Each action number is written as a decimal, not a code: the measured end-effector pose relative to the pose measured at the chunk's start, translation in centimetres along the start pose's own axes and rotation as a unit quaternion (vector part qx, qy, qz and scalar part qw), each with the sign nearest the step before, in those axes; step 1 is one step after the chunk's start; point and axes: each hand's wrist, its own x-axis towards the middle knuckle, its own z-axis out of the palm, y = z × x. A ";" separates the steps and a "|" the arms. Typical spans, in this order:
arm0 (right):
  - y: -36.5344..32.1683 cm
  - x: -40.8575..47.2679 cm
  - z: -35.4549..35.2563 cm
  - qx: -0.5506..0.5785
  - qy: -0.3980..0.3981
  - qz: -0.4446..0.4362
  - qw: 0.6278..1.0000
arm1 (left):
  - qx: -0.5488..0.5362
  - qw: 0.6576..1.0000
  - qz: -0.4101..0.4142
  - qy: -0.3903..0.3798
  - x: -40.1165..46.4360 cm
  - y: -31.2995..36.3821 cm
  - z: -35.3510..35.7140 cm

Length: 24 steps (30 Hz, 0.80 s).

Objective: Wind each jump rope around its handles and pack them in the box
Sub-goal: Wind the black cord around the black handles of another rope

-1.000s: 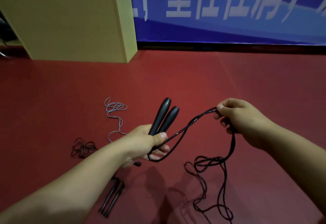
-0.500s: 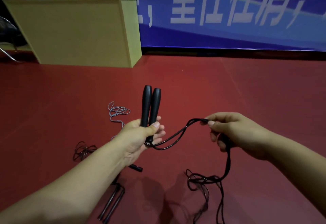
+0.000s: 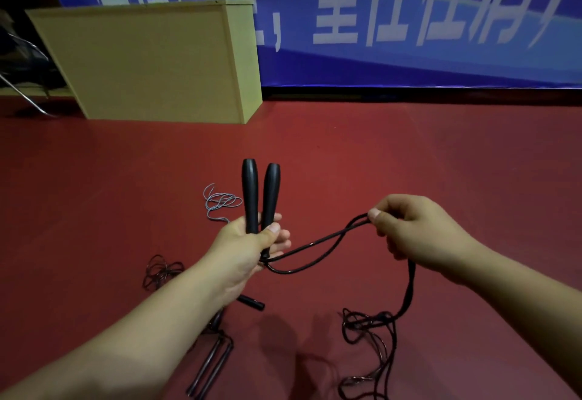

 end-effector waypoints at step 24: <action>-0.3 0.7 0.2 0.158 -0.006 -0.008 0.987 | 0.195 0.941 -0.132 -0.245 -2.4 0.6 0.0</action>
